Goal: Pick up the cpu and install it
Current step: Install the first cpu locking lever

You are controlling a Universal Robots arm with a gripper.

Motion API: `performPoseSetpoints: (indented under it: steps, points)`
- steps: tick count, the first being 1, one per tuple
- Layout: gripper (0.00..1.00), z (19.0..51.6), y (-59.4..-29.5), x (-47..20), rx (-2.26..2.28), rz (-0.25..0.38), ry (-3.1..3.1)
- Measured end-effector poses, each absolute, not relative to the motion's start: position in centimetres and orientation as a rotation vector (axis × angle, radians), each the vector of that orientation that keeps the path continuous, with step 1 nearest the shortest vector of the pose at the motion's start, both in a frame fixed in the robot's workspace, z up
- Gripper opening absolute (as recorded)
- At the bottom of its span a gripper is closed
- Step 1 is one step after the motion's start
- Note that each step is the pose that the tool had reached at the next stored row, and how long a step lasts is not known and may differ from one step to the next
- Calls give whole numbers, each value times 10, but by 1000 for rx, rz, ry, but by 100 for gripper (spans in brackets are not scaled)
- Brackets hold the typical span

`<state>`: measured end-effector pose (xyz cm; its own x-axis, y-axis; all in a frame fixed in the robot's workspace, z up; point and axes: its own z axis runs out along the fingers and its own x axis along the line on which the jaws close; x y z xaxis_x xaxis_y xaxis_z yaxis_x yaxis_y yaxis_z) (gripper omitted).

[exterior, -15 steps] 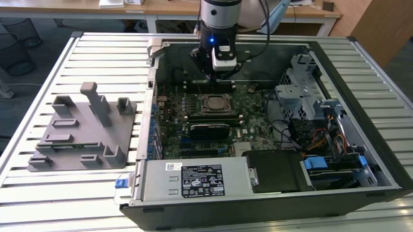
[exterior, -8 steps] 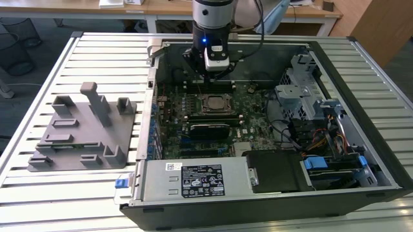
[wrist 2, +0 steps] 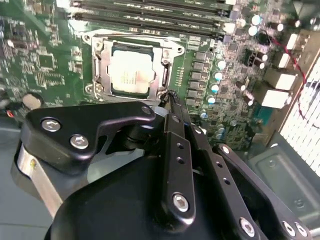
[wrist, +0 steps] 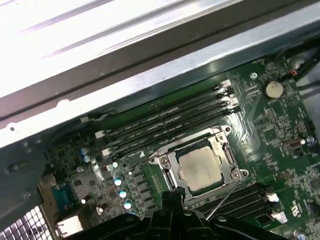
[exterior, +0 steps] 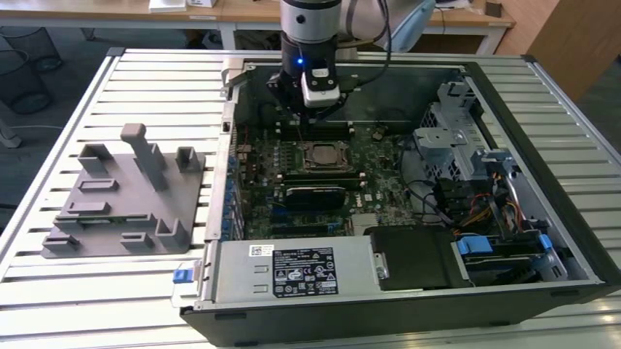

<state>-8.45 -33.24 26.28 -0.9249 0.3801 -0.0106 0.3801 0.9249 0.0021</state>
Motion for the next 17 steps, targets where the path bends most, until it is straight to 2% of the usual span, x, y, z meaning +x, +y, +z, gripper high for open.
performPoseSetpoints:
  steps: [17]
  points:
    - [11,261,-332,-85,141,3,3128]
